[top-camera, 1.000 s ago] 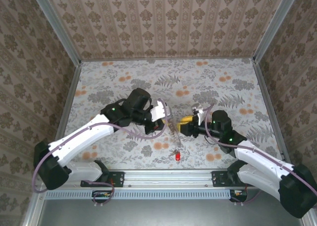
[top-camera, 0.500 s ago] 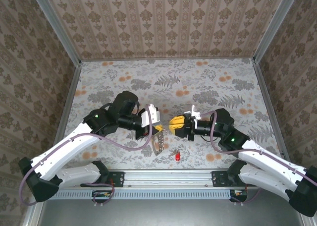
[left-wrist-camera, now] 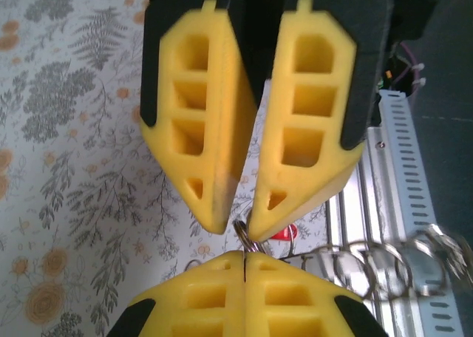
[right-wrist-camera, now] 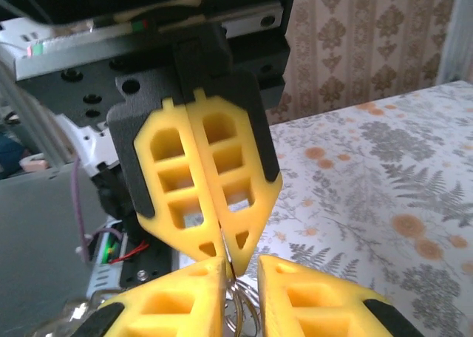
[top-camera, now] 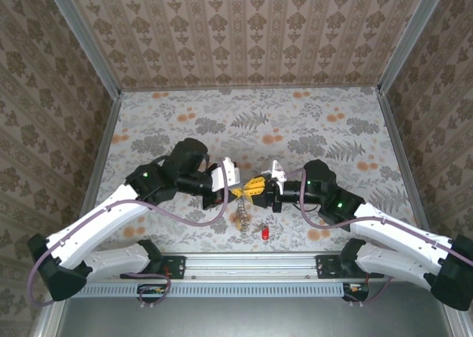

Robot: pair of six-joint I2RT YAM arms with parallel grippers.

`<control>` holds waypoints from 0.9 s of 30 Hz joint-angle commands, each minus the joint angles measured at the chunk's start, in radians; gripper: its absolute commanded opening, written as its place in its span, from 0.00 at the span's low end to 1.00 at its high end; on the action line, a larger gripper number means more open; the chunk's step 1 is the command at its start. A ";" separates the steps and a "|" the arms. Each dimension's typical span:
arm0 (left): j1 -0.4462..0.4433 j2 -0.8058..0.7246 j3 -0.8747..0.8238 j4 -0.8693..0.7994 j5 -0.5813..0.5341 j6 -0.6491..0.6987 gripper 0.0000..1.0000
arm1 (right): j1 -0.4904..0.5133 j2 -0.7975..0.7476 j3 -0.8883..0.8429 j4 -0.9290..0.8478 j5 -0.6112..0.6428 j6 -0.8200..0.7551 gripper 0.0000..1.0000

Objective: Put the keys on the keyring

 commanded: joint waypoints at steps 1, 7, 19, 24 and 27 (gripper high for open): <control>0.025 0.040 -0.031 0.044 -0.024 -0.055 0.00 | -0.001 -0.025 -0.038 -0.049 0.139 0.021 0.22; 0.071 0.117 -0.044 0.071 -0.051 -0.109 0.00 | -0.105 -0.023 -0.103 -0.053 0.248 0.169 0.35; 0.098 0.281 -0.085 0.162 -0.144 -0.238 0.00 | -0.282 -0.017 -0.133 -0.177 0.360 0.271 0.67; 0.101 0.347 -0.109 0.232 -0.153 -0.280 0.00 | -0.309 -0.022 -0.131 -0.151 0.363 0.251 0.73; 0.100 0.386 -0.107 0.265 -0.151 -0.300 0.00 | -0.315 -0.023 -0.121 -0.149 0.377 0.235 0.75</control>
